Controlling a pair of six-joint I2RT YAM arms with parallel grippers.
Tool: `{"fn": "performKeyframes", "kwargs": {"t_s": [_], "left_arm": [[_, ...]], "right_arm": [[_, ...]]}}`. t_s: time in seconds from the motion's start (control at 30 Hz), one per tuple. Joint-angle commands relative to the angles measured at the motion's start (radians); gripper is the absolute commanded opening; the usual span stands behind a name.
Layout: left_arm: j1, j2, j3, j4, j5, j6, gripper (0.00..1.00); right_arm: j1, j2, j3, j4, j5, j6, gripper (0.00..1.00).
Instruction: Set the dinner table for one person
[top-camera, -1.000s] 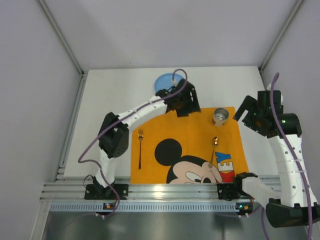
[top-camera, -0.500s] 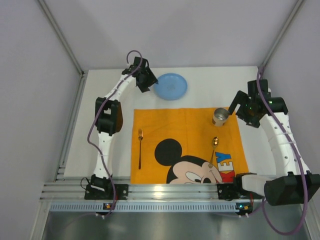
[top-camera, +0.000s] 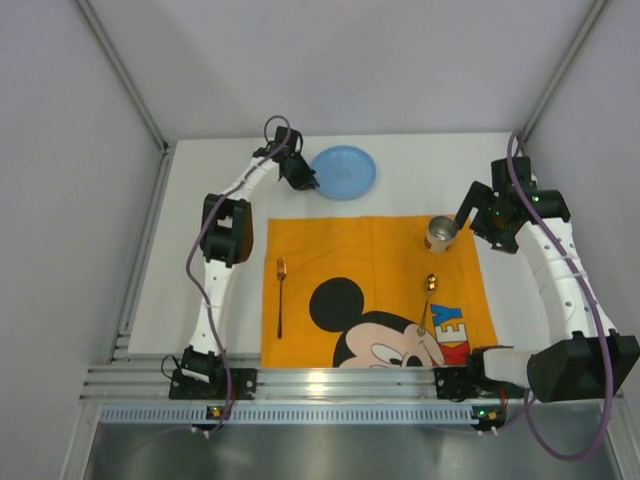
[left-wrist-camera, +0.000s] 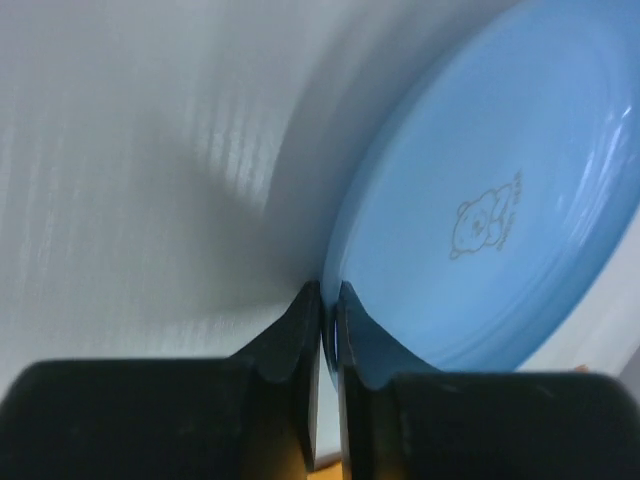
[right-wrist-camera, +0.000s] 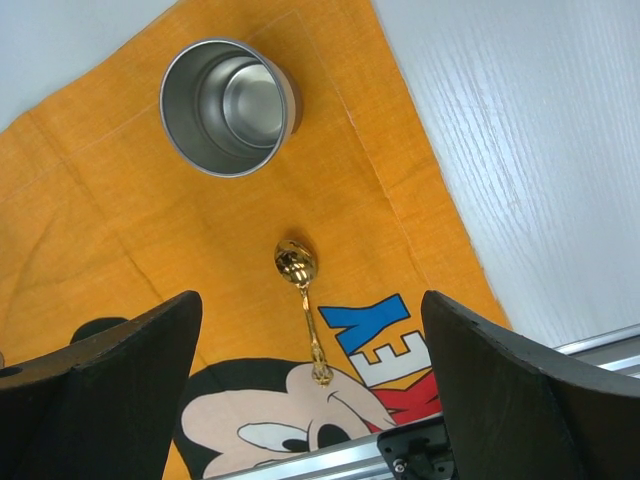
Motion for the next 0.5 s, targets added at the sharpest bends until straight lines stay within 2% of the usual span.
{"fn": "performKeyframes", "kwargs": {"t_s": [0.0, 0.03, 0.07, 0.3, 0.47], "left_arm": [[0.002, 0.029, 0.042, 0.038, 0.031, -0.001, 0.09], [0.005, 0.032, 0.049, 0.047, 0.042, 0.000, 0.01], [0.011, 0.034, 0.054, 0.048, 0.045, 0.000, 0.00], [0.049, -0.110, 0.077, 0.050, 0.108, 0.077, 0.00], [0.046, -0.320, -0.039, 0.012, 0.189, 0.213, 0.00]], "right_arm": [[-0.010, 0.003, 0.033, 0.044, 0.008, -0.017, 0.92], [-0.010, 0.004, 0.033, 0.047, 0.005, -0.018, 0.91], [-0.010, 0.004, 0.034, 0.047, -0.002, -0.020, 0.91], [-0.006, 0.007, 0.059, 0.047, -0.018, -0.027, 0.91], [-0.001, 0.004, 0.080, 0.073, -0.065, -0.030, 0.91]]}}
